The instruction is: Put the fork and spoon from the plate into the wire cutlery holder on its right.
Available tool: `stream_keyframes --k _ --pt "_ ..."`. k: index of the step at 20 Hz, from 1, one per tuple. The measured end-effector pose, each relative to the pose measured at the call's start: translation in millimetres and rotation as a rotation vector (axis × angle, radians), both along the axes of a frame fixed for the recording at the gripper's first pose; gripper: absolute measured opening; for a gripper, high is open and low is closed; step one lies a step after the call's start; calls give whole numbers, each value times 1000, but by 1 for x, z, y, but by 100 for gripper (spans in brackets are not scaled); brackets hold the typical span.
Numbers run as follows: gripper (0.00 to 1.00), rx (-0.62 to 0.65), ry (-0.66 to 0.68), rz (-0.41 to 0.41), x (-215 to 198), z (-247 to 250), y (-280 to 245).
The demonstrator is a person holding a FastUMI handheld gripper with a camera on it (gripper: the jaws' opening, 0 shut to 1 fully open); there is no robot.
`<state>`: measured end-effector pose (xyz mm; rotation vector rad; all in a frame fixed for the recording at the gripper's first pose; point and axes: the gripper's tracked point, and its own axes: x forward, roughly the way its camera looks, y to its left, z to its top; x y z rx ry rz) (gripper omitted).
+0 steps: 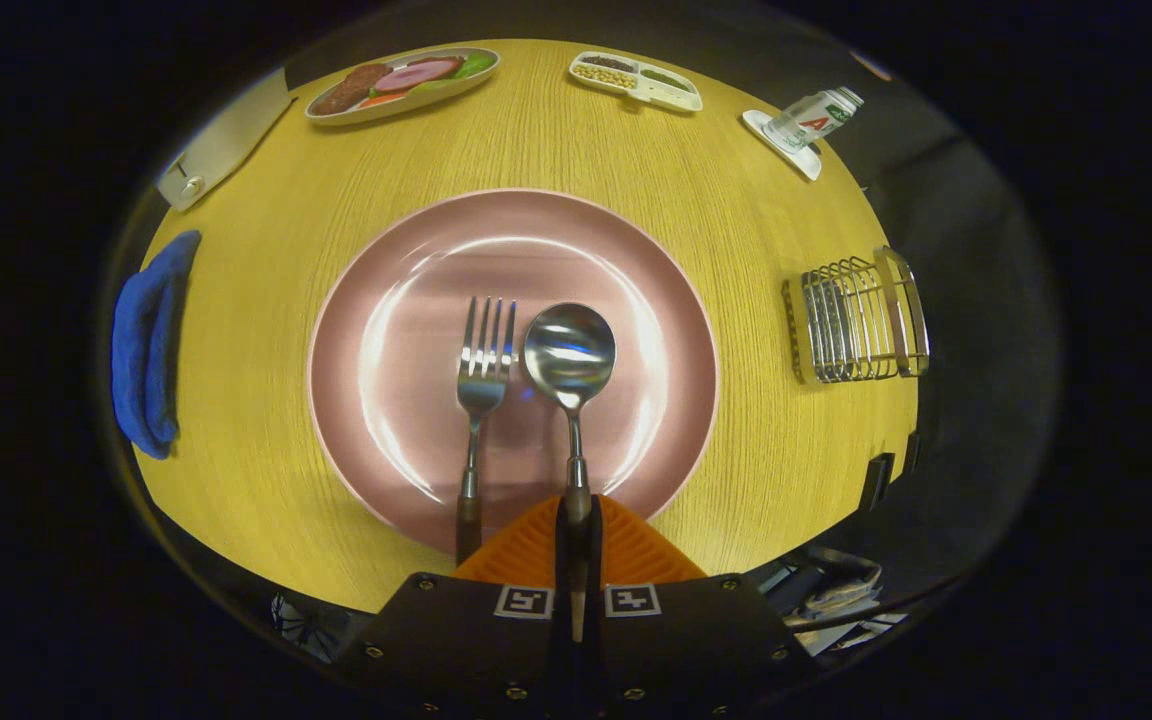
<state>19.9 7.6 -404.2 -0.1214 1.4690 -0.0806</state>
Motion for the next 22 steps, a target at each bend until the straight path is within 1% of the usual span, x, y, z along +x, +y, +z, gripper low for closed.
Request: stream_keyframes --k 2,7,12,15,18,22 --pt "5 -38 3 20 1 12 -9" --pt "5 -75 -45 -12 17 46 -33" --pt "5 -94 -79 -103 33 74 -69" --pt "5 -98 -80 -177 36 85 -94" --pt "5 -122 -62 -228 36 88 -127" --pt "5 -113 -50 -292 38 84 -161"
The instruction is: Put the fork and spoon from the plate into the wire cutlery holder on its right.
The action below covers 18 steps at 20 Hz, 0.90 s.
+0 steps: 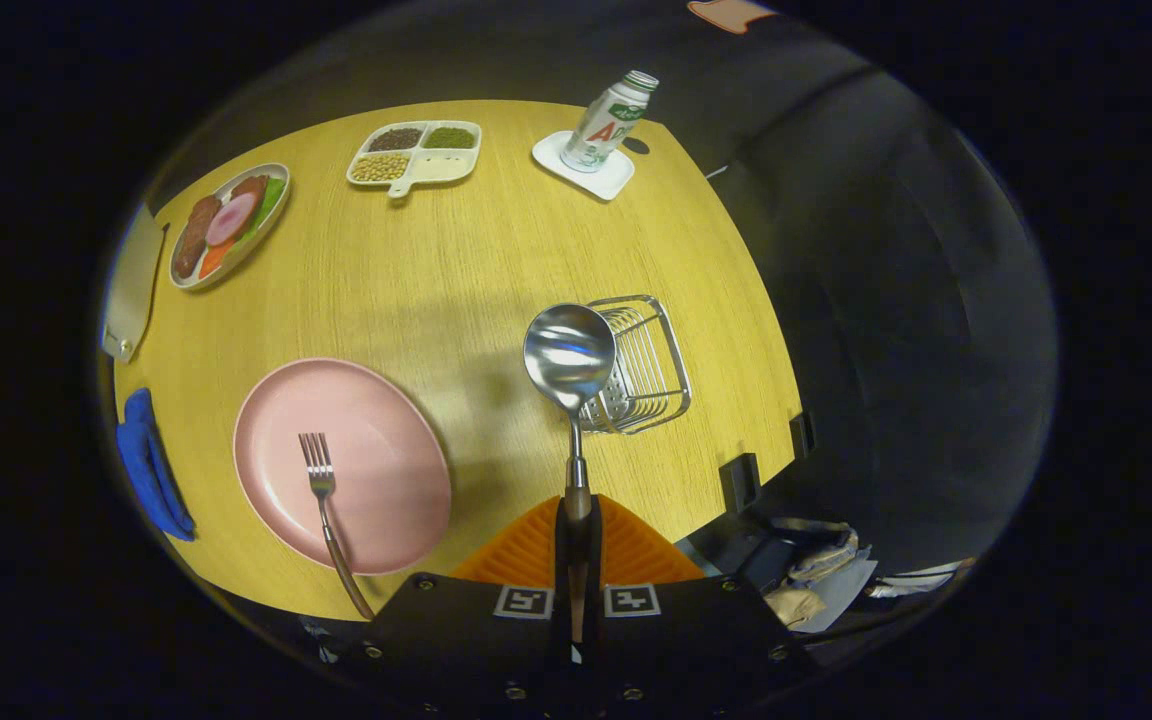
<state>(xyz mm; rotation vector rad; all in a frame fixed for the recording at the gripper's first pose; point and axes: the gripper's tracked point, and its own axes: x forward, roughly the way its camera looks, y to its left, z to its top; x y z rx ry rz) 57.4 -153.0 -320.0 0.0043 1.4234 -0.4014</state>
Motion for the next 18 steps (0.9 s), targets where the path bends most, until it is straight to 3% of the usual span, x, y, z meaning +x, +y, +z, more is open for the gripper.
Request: stream_keyframes --k 3,18 --pt "5 8 29 -20 1 -9 -20" --pt "5 107 211 63 10 -41 -55"
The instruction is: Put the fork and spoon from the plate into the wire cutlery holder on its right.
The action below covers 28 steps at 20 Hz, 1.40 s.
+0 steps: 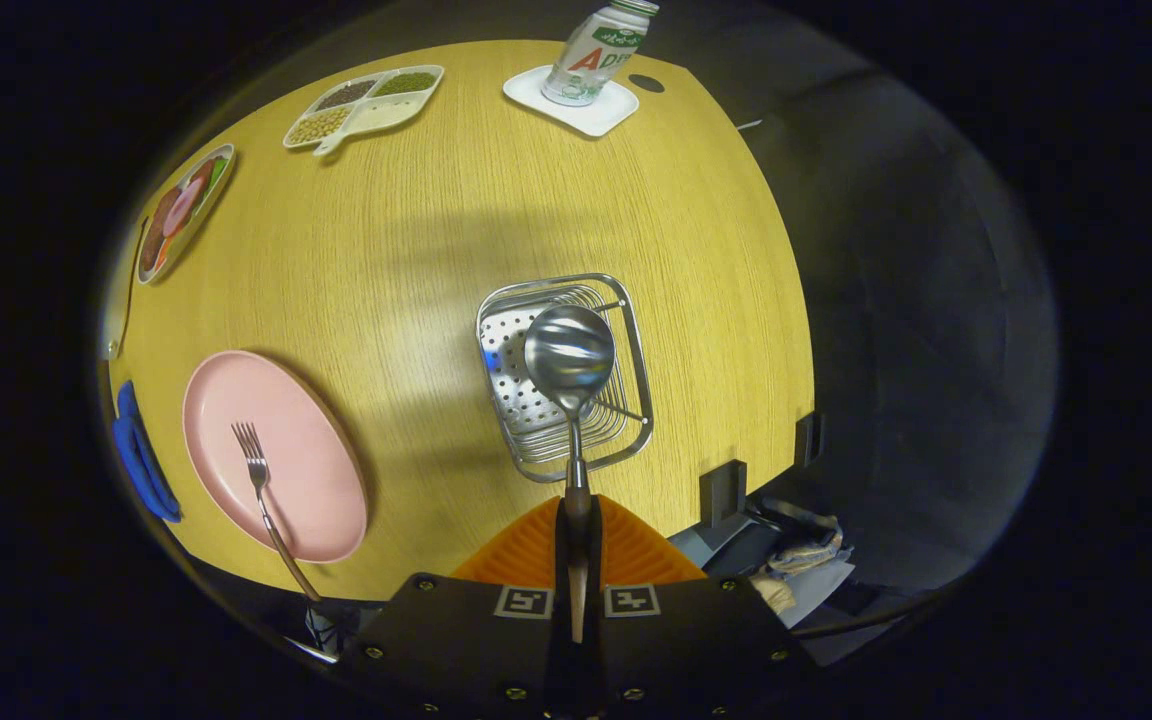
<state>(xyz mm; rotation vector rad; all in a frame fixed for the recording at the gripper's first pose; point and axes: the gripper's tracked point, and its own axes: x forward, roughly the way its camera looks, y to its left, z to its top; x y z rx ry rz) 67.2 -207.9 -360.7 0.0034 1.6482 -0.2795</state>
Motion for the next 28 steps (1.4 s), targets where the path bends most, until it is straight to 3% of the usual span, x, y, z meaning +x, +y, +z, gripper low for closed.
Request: stream_keyframes --k 4,6,7,8,13,28 --pt "5 8 9 8 3 -2 -3" --pt "11 0 5 9 5 -1 -4" --pt "22 -3 4 11 5 1 -4" --pt "25 1 -10 10 8 2 -3" --pt "32 19 -62 -3 18 10 7" --pt "32 -105 -237 -9 28 98 49"
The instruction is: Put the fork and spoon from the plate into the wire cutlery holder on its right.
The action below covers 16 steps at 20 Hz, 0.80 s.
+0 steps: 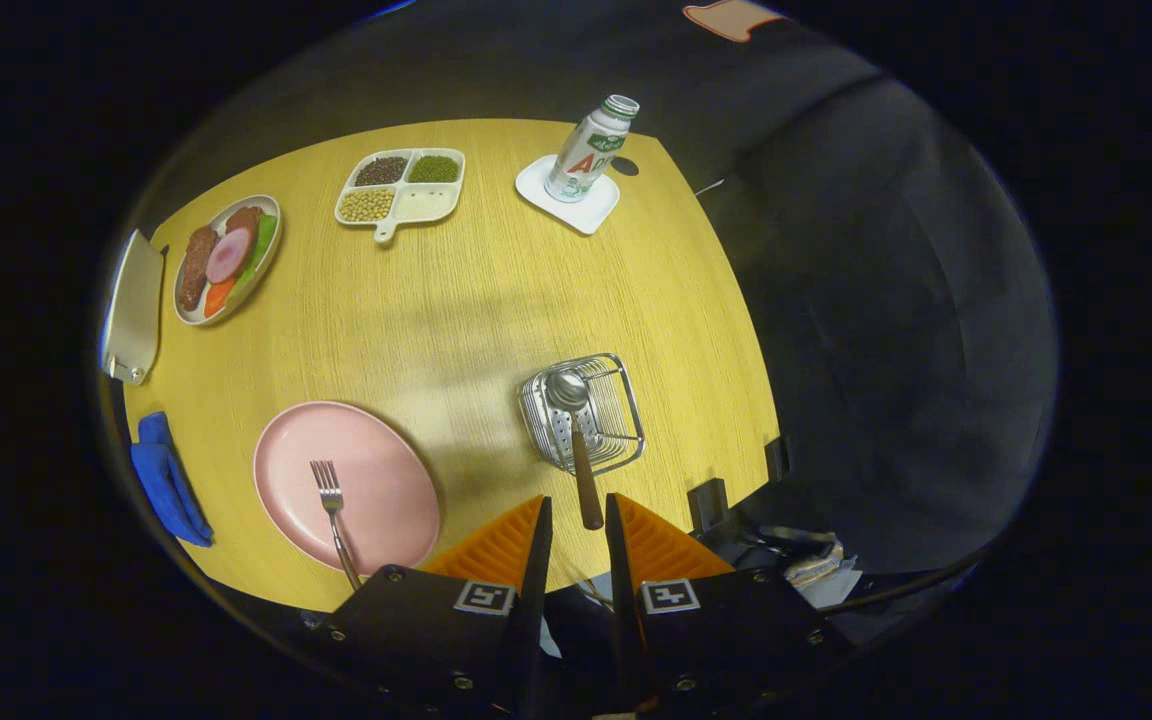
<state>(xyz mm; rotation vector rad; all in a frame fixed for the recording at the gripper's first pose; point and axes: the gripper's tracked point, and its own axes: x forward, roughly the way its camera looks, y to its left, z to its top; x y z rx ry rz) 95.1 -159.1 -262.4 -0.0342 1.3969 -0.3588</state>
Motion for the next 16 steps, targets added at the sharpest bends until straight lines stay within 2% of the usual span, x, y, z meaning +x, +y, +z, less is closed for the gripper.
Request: stream_keyframes --k 6,10,16 --pt "32 7 -35 80 7 14 62" --pt "32 27 -7 143 -6 6 107" --pt "32 63 37 140 -42 -16 152"
